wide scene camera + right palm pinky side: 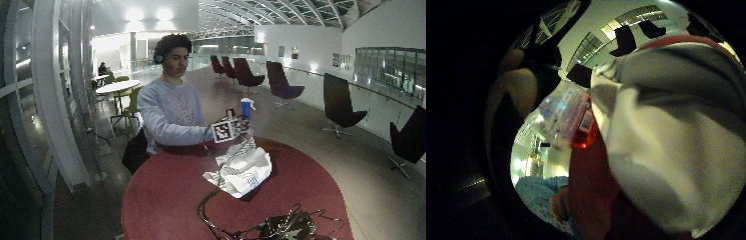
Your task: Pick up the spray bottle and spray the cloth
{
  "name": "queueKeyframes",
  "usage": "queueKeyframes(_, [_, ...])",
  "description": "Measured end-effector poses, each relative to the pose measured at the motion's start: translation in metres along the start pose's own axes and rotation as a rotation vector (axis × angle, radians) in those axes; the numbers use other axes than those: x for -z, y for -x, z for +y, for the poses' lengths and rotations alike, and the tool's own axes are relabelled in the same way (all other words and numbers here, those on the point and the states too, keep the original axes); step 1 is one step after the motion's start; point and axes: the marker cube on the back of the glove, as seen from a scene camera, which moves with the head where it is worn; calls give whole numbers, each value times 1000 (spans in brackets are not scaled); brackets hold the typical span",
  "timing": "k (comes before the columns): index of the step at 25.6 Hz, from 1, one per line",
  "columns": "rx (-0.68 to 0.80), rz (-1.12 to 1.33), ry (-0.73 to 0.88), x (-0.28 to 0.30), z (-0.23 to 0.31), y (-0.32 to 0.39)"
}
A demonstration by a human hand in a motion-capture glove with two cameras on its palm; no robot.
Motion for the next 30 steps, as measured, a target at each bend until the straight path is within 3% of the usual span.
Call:
queueKeyframes(9, [-121,373,-167,134,107,-10])
queueKeyframes(15, [-255,635,-194,200,170,-39])
queueKeyframes(22, [-347,890,-172,242,212,-60])
queueKeyframes(30, [-375,921,-157,246,221,-67])
